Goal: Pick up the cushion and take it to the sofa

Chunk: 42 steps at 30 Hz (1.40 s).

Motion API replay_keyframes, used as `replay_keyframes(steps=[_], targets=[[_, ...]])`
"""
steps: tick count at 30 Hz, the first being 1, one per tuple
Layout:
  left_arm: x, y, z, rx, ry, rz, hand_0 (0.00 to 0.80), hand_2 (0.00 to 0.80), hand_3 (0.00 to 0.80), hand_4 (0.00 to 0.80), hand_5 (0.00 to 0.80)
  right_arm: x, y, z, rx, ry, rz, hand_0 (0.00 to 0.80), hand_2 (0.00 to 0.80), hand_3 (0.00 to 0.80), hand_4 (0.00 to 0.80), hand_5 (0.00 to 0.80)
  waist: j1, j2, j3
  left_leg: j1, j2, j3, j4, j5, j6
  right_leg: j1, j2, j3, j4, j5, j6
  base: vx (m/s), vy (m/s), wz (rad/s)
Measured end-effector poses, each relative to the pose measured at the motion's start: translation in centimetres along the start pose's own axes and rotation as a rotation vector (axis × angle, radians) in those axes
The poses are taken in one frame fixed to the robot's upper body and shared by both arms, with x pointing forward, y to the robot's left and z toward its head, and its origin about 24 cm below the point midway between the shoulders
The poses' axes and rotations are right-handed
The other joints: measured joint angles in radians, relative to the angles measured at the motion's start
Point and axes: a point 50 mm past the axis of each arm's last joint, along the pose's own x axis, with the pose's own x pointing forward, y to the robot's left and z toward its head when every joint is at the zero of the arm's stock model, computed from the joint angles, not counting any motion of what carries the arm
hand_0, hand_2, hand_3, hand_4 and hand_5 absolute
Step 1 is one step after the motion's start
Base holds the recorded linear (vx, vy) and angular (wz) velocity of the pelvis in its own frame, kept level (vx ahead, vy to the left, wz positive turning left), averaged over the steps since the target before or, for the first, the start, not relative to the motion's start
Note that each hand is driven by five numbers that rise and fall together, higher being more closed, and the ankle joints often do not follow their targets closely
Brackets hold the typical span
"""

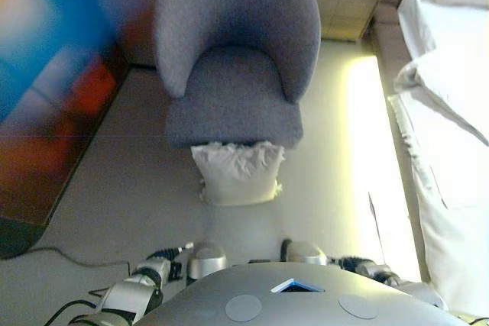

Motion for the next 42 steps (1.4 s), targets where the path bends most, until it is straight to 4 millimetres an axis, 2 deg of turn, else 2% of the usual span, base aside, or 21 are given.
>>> replay_keyframes(steps=[1,2,3,4,5,6,8,11,15,17,18,21,24,27,29,30,31,33,36,39,42], targets=[[0.0,-0.3,0.1,0.001,-0.005,-0.009,0.000,0.000,0.000,0.000,0.000,0.0,-0.2,0.0,-0.010,0.002,-0.006,0.000,0.000,0.000,0.000,0.000,0.009,-0.003,0.004,-0.014,-0.034,-0.014,0.011,-0.007,-0.016,0.000,-0.016,0.003,-0.016,0.010,-0.009,0.174,0.032,-0.29],[-0.1,-0.9,-0.5,0.001,0.013,-0.025,0.000,0.000,0.000,0.000,0.000,0.0,-0.7,-0.1,-0.022,0.007,-0.020,0.000,0.000,0.000,0.000,0.000,0.028,0.000,0.004,-0.003,-0.093,0.006,-0.025,-0.047,-0.026,-0.001,-0.036,0.016,-0.051,0.012,-0.012,0.208,0.040,-0.54],[-0.1,-1.5,-1.5,0.003,0.042,-0.041,0.000,0.000,0.000,0.000,0.000,0.0,-1.2,-0.2,-0.030,0.009,-0.032,0.000,0.000,0.000,0.000,0.000,0.032,0.024,-0.002,0.012,-0.118,0.018,-0.088,-0.081,-0.004,0.013,-0.014,0.029,-0.084,0.013,0.001,0.298,0.046,-0.60],[-0.2,-2.5,-2.6,0.005,0.076,-0.066,0.000,0.000,0.000,0.000,0.000,-0.1,-2.5,0.5,-0.023,-0.007,-0.057,0.000,0.000,0.000,0.000,0.000,0.044,0.125,-0.001,0.028,-0.063,0.025,-0.185,-0.177,0.003,-0.028,0.079,0.018,0.066,-0.032,-0.021,0.256,0.039,-0.69],[-0.1,-1.6,-3.0,-0.008,0.077,-0.054,0.000,0.000,0.000,0.000,0.000,0.0,-1.3,0.6,-0.025,-0.007,-0.026,0.000,0.000,0.000,0.000,0.000,0.084,0.110,0.018,0.055,-0.055,0.043,-0.217,-0.073,0.018,-0.054,0.112,0.021,0.321,-0.145,-0.022,0.352,0.060,-0.61],[0.1,0.3,-3.7,-0.012,0.082,-0.012,0.000,0.000,0.000,0.000,0.000,0.0,0.4,-0.1,-0.026,0.007,0.018,0.000,0.000,0.000,0.000,0.000,0.078,0.039,0.014,0.060,-0.087,0.054,-0.221,-0.070,0.014,0.008,0.101,0.022,0.255,-0.246,-0.073,0.297,0.063,-0.30],[0.1,0.3,-3.9,-0.008,0.089,-0.018,0.000,0.000,0.000,0.000,0.000,0.1,0.4,-0.8,-0.033,0.027,0.016,0.000,0.000,0.000,0.000,0.000,0.067,0.041,0.028,0.035,-0.068,0.051,-0.185,-0.073,-0.009,0.073,0.121,0.015,0.156,-0.225,-0.109,0.313,0.077,0.35],[0.0,-1.1,-3.7,-0.005,0.086,-0.059,0.000,0.000,0.000,0.000,0.000,0.1,0.1,-1.6,-0.036,0.061,0.001,0.000,0.000,0.000,0.000,0.000,0.089,0.024,0.029,-0.006,-0.068,0.066,-0.257,-0.061,0.001,0.138,0.119,0.040,0.054,-0.197,-0.141,0.319,0.099,0.24],[-0.1,-1.8,-4.1,0.013,0.107,-0.075,0.000,0.000,0.000,0.000,0.000,0.1,-0.3,-1.5,-0.035,0.061,-0.011,0.000,0.000,0.000,0.000,0.000,0.094,0.090,0.018,-0.008,-0.031,0.079,-0.372,0.000,-0.013,0.247,0.145,0.124,-0.038,-0.182,-0.110,0.314,0.140,0.00],[-0.1,-1.5,-4.3,0.014,0.119,-0.065,0.000,0.000,0.000,0.000,0.000,0.1,0.1,-1.5,-0.044,0.060,-0.006,0.000,0.000,0.000,0.000,0.000,0.106,0.080,0.005,0.005,-0.043,0.105,-0.369,0.075,0.002,0.274,0.116,0.147,-0.062,-0.194,-0.069,0.293,0.188,-0.48],[-0.1,-1.4,-4.1,0.015,0.117,-0.061,0.000,0.000,0.000,0.000,0.000,0.1,0.2,-1.7,-0.045,0.065,-0.005,0.000,0.000,0.000,0.000,0.000,0.102,0.068,-0.004,0.015,-0.054,0.142,-0.368,0.125,0.030,0.280,0.091,0.146,-0.064,-0.203,-0.045,0.324,0.179,-0.46],[0.1,0.0,-2.5,0.007,0.082,-0.017,0.000,0.000,0.000,0.000,0.000,0.1,1.1,-1.2,-0.048,0.055,0.013,0.000,0.000,0.000,0.000,0.000,0.091,0.005,-0.001,0.029,-0.097,0.161,-0.329,0.100,0.067,0.300,0.039,0.090,-0.054,-0.180,0.009,0.331,0.156,-0.16],[0.1,0.9,0.0,0.005,0.023,0.000,0.000,0.000,0.000,0.000,0.000,0.0,1.8,-1.6,-0.049,0.078,0.029,0.000,0.000,0.000,0.000,0.000,0.087,-0.009,-0.007,0.005,-0.091,0.162,-0.199,-0.013,0.057,0.324,0.031,0.050,-0.042,-0.154,0.030,0.267,0.163,0.03],[0.0,0.1,0.5,0.016,0.013,-0.035,0.000,0.000,0.000,0.000,0.000,0.0,1.5,-0.9,-0.042,0.056,0.004,0.000,0.000,0.000,0.000,0.000,0.077,0.006,-0.027,0.040,-0.100,0.168,-0.268,-0.028,0.073,0.214,0.024,0.027,0.206,-0.166,0.051,0.257,0.171,0.05],[0.0,0.3,0.5,0.018,0.015,-0.035,0.000,0.000,0.000,0.000,0.000,0.0,1.2,-0.8,-0.023,0.045,-0.026,0.000,0.000,0.000,0.000,0.000,0.071,0.010,-0.029,0.073,-0.107,0.161,-0.312,-0.017,0.090,0.096,0.008,0.026,0.447,-0.122,0.091,0.214,0.035,0.17],[0.0,0.4,0.3,0.025,0.022,-0.031,0.000,0.000,0.000,0.000,0.000,0.0,1.0,-0.8,-0.018,0.045,-0.034,0.000,0.000,0.000,0.000,0.000,0.063,0.015,-0.028,0.103,-0.109,0.154,-0.342,-0.011,0.099,0.033,-0.001,0.026,0.566,-0.055,0.095,0.170,-0.100,0.24],[0.0,0.7,0.0,0.037,0.035,-0.022,0.000,0.000,0.000,0.000,0.000,0.0,0.9,-1.0,-0.003,0.049,-0.038,0.000,0.000,0.000,0.000,0.000,0.051,0.023,-0.028,0.125,-0.107,0.140,-0.374,-0.006,0.107,-0.016,-0.013,0.010,0.635,-0.076,0.090,0.148,-0.215,0.27],[0.1,1.7,0.0,0.038,0.044,0.003,0.000,0.000,0.000,0.000,0.000,0.0,0.8,-0.7,0.014,0.042,-0.033,0.000,0.000,0.000,0.000,0.000,0.048,0.020,-0.031,0.130,-0.103,0.130,-0.398,-0.003,0.110,-0.079,-0.033,-0.029,0.533,-0.144,0.093,0.057,-0.284,0.27],[0.0,1.9,0.6,0.062,0.036,0.014,0.000,0.000,0.000,0.000,0.000,0.0,0.4,-0.2,0.012,0.019,-0.040,0.000,0.000,0.000,0.000,0.000,0.038,0.016,-0.031,0.115,-0.095,0.124,-0.409,-0.004,0.108,-0.146,-0.083,-0.105,0.283,-0.124,0.097,-0.099,-0.383,0.29],[-0.1,1.5,1.5,0.075,0.013,0.013,0.000,0.000,0.000,0.000,0.000,-0.1,-0.1,0.7,0.018,-0.014,-0.052,0.000,0.000,0.000,0.000,0.000,0.020,0.006,-0.024,0.065,-0.078,0.148,-0.406,0.011,0.085,-0.218,-0.158,-0.138,0.120,-0.011,0.131,-0.140,-0.286,0.51],[-0.1,1.9,1.6,0.028,-0.002,0.023,0.000,0.000,0.000,0.000,0.000,-0.2,0.6,0.9,0.034,-0.022,-0.032,0.000,0.000,0.000,0.000,0.000,0.023,-0.031,0.003,0.085,-0.065,0.129,-0.419,0.024,0.023,-0.175,-0.151,-0.138,-0.007,0.112,0.109,0.157,-0.232,0.25]])
